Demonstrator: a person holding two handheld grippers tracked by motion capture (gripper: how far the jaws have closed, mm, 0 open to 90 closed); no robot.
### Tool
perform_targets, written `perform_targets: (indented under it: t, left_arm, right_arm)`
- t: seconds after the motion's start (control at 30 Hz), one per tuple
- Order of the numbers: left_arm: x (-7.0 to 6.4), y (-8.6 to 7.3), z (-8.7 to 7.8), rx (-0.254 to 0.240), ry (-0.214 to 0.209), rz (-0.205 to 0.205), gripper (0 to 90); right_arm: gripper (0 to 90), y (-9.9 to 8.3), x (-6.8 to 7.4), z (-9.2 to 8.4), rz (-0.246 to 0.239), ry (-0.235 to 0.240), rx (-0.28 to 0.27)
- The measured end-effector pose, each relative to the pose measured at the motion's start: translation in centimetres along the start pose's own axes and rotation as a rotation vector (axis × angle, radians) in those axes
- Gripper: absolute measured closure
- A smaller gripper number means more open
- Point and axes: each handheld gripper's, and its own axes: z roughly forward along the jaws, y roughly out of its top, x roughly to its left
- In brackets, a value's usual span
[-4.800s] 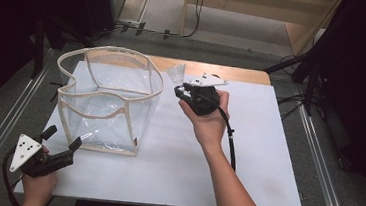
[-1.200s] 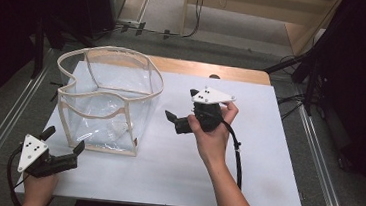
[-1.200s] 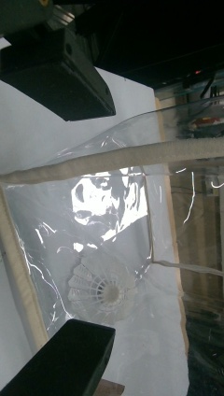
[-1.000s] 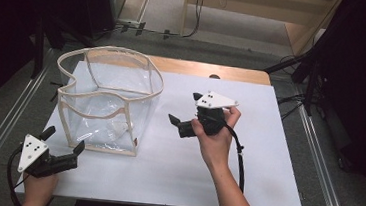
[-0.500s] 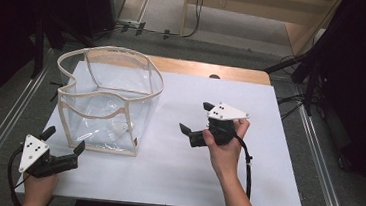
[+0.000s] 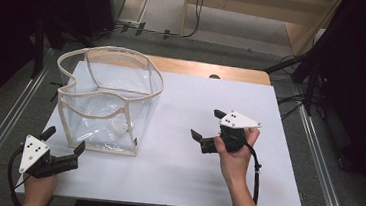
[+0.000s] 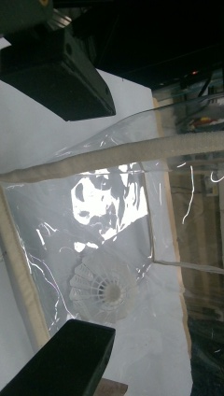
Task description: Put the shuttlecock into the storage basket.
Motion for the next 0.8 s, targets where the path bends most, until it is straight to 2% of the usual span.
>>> perform_targets:
  t: [0.8]
  left_arm:
    - [-0.2,0.0,0.0,-0.001,-0.005,0.015,0.0]
  right_arm:
    - [0.0,-4.0,-2.0,-3.1,0.041,-0.064,0.014]
